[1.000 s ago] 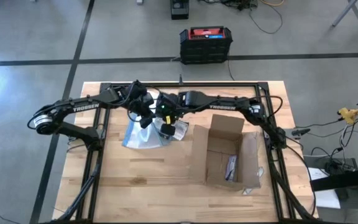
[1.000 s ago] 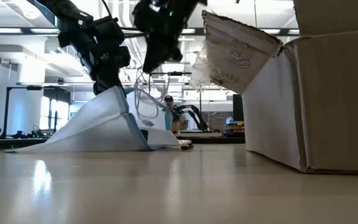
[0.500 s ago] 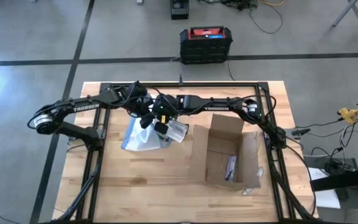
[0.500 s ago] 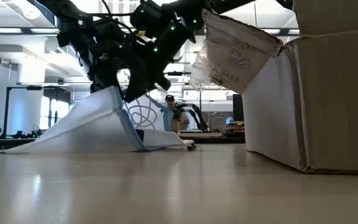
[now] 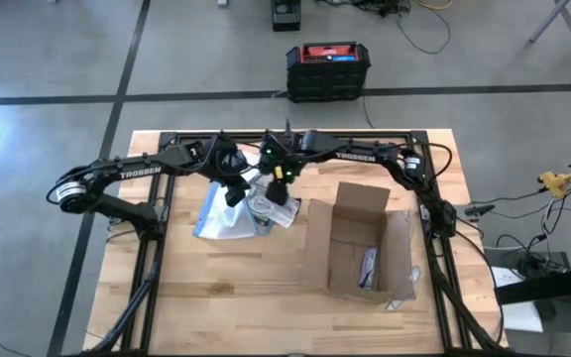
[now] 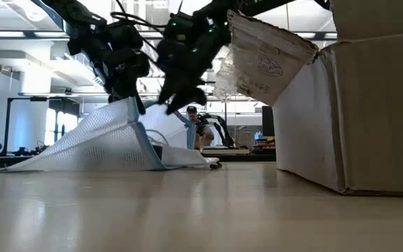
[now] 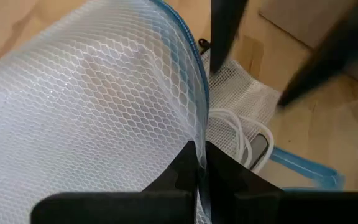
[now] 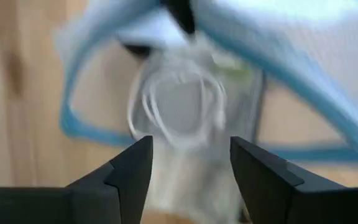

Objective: Pack items into zip bag
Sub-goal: Put the black transparent zip bag into the blue transparent zip bag

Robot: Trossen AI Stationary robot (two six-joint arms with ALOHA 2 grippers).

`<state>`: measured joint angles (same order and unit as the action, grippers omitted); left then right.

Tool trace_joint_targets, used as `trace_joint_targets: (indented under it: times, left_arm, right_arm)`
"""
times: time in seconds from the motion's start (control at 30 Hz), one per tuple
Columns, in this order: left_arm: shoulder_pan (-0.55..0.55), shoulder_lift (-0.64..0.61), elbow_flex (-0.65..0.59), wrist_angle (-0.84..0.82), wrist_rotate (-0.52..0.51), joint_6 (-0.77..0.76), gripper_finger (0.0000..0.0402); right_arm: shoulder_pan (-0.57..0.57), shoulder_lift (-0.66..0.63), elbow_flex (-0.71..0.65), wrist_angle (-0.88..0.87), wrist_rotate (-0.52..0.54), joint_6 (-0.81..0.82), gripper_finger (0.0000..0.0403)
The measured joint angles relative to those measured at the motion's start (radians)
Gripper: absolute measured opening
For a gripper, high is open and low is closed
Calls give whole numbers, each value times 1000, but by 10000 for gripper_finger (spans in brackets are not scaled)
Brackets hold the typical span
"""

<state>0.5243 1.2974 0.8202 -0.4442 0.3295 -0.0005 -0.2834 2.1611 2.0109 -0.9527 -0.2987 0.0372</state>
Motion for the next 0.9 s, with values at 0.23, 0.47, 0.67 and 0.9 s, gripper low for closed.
trace_joint_targets:
  times: [0.23, 0.47, 0.67, 0.9]
  left_arm:
    - [2, 26, -59, 18, -56, -33, 0]
    - [-2, 5, -76, 53, -59, 34, 0]
    - [-2, 16, -78, 110, -55, 26, 0]
    - [10, 19, -63, 124, -60, 39, 0]
  right_arm:
    - [80, 12, -90, -153, 211, -84, 167]
    - [83, 5, -305, -65, 188, 85, 93]
    - [84, 2, -340, 181, 179, 154, 12]
    - [85, 0, -234, 479, 124, 119, 5]
